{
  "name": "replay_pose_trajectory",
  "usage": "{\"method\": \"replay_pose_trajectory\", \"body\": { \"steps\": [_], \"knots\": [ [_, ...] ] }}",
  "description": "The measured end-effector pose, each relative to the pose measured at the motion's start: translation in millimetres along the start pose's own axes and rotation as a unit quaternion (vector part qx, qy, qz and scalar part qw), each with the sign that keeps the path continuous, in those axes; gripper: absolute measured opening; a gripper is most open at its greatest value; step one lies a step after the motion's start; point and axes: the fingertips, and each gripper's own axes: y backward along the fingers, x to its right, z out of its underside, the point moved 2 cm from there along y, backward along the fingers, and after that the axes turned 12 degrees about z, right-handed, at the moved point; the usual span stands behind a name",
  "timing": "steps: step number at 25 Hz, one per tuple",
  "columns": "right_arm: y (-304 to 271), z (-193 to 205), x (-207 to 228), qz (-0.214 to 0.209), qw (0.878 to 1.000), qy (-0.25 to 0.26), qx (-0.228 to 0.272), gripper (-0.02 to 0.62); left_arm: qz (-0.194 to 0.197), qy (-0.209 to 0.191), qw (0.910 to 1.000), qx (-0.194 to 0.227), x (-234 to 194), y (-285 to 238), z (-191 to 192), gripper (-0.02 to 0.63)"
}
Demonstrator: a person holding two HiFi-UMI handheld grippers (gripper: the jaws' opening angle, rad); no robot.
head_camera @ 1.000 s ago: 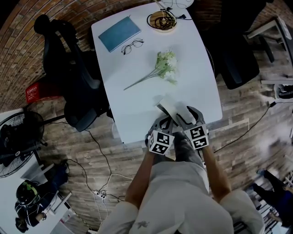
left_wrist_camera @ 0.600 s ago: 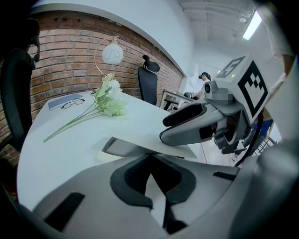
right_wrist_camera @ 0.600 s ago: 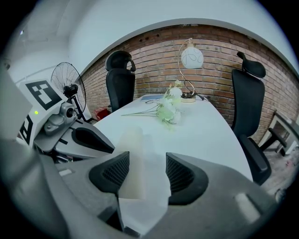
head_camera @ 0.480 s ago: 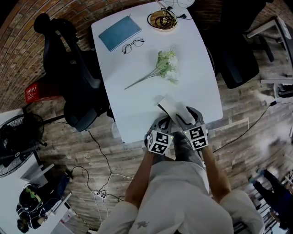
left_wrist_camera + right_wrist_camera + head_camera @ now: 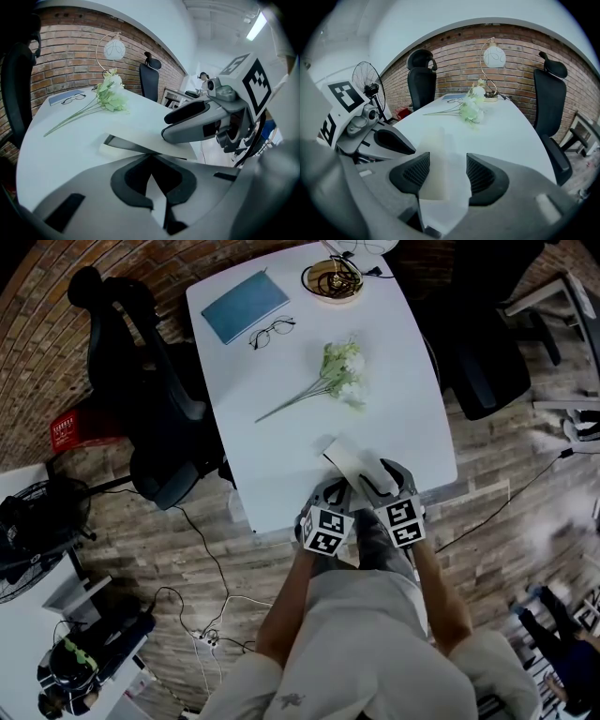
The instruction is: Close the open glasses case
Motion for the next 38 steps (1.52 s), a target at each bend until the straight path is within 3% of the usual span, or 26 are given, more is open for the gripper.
{"method": "replay_pose_trajectory", "body": {
  "steps": [38],
  "knots": [
    [-7, 8, -27, -0.019, 0.999, 0.020, -0.019, 0.247, 0.014, 0.013, 0.9985, -0.052, -7, 5, 15, 0.005]
  ]
}}
